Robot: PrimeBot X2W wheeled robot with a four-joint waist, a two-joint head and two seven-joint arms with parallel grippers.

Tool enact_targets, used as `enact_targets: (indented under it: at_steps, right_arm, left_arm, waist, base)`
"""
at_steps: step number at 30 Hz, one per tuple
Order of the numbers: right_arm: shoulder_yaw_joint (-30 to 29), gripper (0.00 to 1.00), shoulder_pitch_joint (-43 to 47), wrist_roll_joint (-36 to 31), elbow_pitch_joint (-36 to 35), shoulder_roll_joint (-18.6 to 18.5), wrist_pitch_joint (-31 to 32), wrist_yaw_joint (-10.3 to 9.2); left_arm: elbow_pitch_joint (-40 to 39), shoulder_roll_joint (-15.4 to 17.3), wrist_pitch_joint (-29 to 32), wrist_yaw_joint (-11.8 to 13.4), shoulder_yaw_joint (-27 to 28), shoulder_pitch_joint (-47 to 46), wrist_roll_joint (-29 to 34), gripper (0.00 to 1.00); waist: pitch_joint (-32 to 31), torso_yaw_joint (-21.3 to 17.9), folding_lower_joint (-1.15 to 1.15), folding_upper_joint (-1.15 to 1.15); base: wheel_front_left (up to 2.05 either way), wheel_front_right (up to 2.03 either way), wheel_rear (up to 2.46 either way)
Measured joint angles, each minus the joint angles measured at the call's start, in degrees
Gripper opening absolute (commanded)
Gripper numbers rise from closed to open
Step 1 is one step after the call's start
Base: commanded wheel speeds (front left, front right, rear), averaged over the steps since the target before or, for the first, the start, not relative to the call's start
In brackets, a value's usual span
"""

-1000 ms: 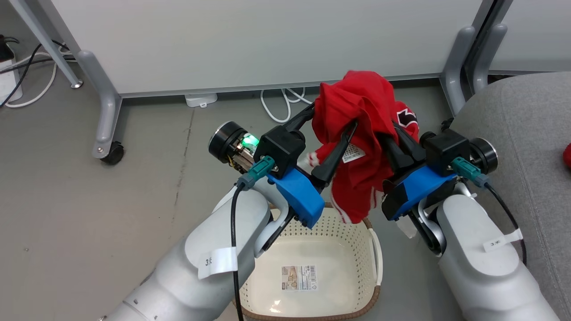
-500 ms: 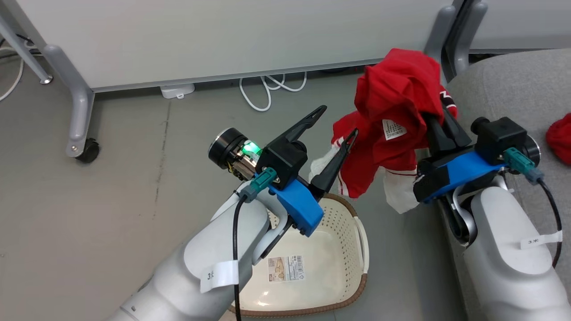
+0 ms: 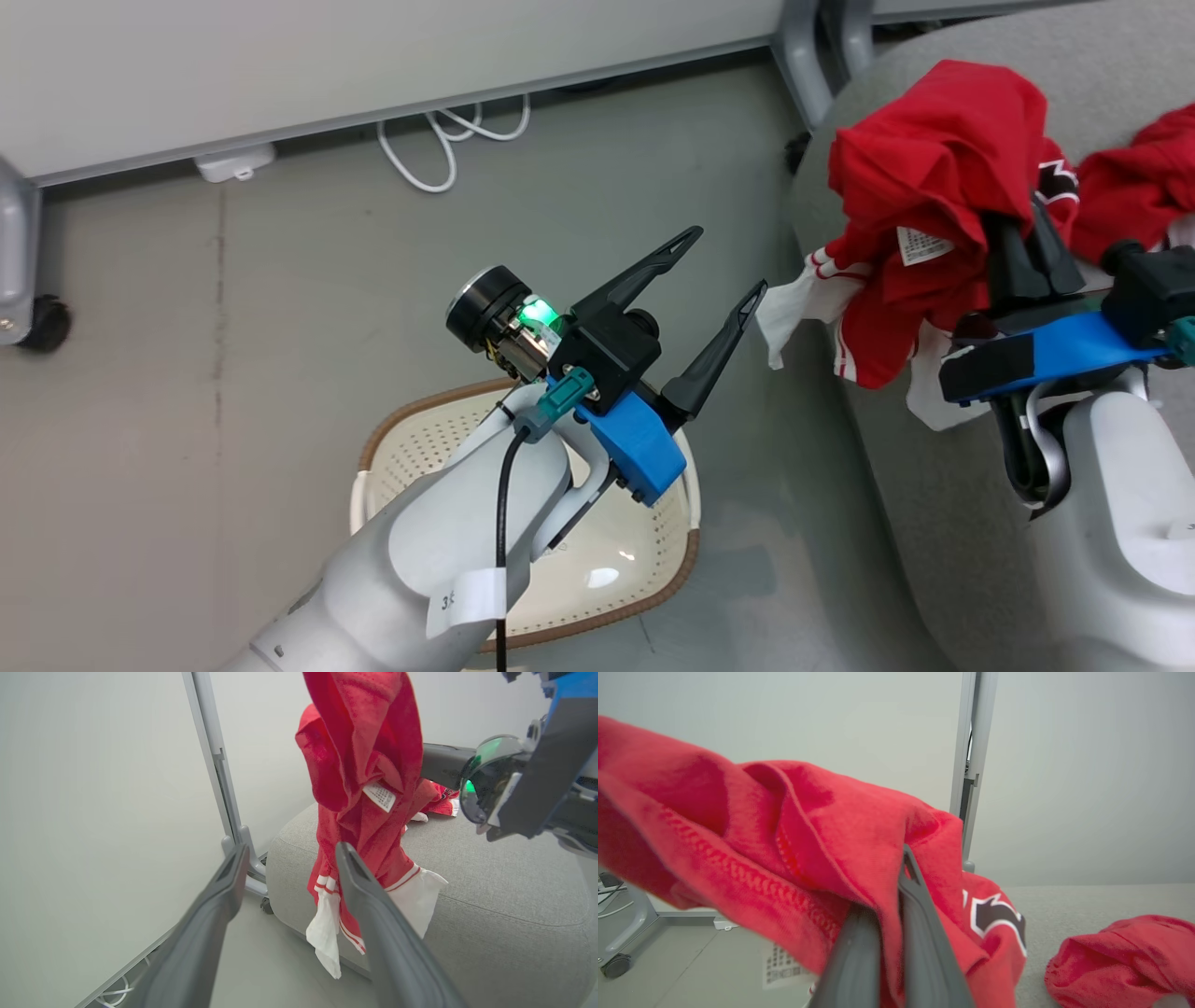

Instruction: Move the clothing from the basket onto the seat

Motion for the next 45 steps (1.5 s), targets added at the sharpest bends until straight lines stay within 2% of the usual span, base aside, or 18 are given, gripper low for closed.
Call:
enact_targets:
  at_steps: [19,33,38,45]
  right_arm:
    - [-9.1,0.00,6.1,-0.1,-6.7,1.8,0.0,0.00]
    - [-10.6,0.00,9.4,-0.1,-8.3,2.9,0.0,0.00]
    - [-9.2,0.00,6.5,-0.1,-8.5,1.9,0.0,0.00]
    - [-8.4,0.00,-5.1,0.3,-10.9,-1.2,0.0,0.00]
  left_arm:
    - [0.2,0.3,0.4,-0.8,-3.3,-1.8,1.1,1.00]
    - [0.5,0.4,0.5,-0.7,-4.1,-2.4,1.2,1.00]
    - [0.3,0.6,0.6,-0.6,-4.2,-3.5,1.2,1.00]
    - [-1.2,1.7,1.4,0.0,-4.1,-5.9,2.0,1.00]
  waist:
    - [5.6,-9.7,0.00,0.00]
    - [6.5,-11.4,0.00,0.00]
    - [7.7,-11.2,0.00,0.00]
    - [11.8,-11.1,0.00,0.00]
  base:
    - [0.00,0.00,0.00]
    - [0.00,0.00,0.00]
    - [0.00,0.00,0.00]
    - [0.00,0.00,0.00]
